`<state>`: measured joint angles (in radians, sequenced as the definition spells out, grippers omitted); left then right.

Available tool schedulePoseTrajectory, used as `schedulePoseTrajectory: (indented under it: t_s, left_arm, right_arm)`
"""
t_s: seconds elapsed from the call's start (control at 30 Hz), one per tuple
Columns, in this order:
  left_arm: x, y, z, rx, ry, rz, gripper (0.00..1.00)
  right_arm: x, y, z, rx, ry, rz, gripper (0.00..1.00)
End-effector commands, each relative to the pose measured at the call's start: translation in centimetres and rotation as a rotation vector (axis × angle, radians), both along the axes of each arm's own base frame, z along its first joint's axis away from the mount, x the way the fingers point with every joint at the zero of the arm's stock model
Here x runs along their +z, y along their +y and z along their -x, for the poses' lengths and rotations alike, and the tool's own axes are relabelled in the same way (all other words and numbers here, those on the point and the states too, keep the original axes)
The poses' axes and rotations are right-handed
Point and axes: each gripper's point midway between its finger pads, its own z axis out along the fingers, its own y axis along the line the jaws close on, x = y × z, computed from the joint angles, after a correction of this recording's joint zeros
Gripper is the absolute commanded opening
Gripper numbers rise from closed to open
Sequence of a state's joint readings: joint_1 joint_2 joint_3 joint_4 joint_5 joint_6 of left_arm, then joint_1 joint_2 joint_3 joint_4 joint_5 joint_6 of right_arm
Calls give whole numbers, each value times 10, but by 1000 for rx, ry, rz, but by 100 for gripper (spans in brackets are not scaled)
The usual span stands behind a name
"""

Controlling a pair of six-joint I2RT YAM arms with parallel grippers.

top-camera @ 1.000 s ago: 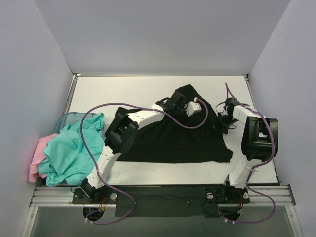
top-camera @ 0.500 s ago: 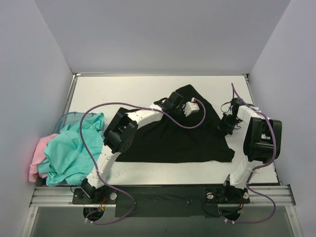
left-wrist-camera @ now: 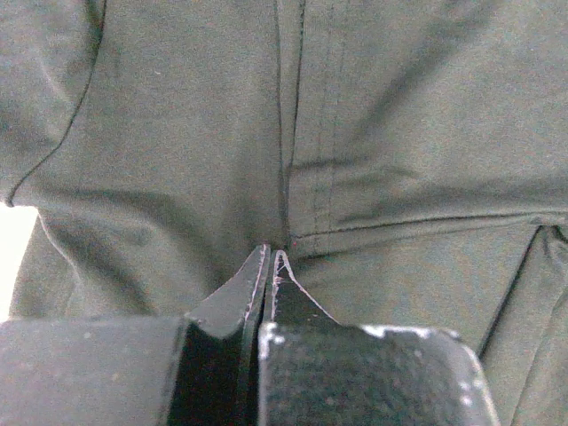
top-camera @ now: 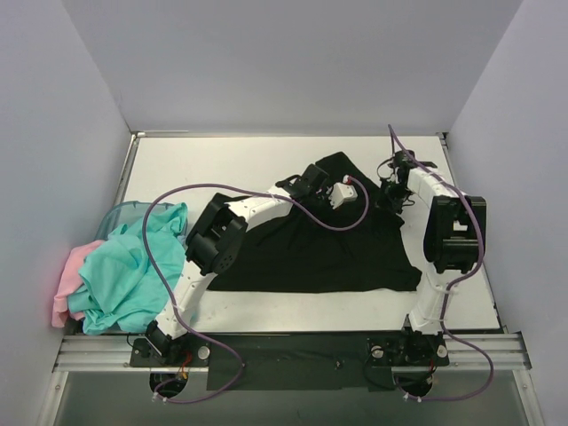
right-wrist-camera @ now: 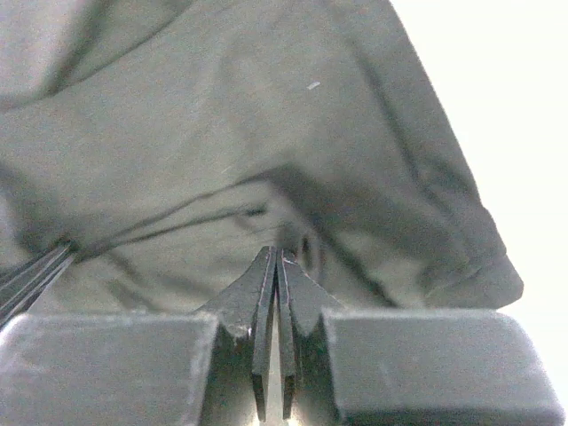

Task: Fold and stack the t-shirts
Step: Fold the flattened tshirt in 1/3 of the way

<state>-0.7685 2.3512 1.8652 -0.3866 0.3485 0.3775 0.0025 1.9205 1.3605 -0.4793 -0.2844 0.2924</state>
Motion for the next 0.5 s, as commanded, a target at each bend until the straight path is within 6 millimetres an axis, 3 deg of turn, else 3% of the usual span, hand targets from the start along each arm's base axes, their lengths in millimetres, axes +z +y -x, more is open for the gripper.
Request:
schedulePoseTrajectory:
  t_s: [0.0,0.23,0.3,0.33,0.37,0.4,0.47]
  left_arm:
    - [39,-4,-9,-6,-51,55,0]
    - [52,-6,-13,-22,-58,74,0]
    - [67,-9,-9,-43,-49,94,14]
    - [76,-9,-9,-42,-38,107,29]
    - [84,-10,-9,-47,-24,131,35]
    - [97,-11,-10,-34,-13,159,45]
    - [118,-8,-15,-6,24,217,52]
  right_arm:
    - [-19,-29,4,-38,103,67,0]
    - [-15,-26,-29,-14,60,25,0]
    - [-1,-24,-39,-10,19,-14,0]
    - [7,-22,-45,-5,-9,-27,0]
    - [18,-20,-50,-1,-43,-45,0]
    - [31,-21,-60,-6,-90,-52,3]
    - [54,-21,-80,-21,-173,-86,19]
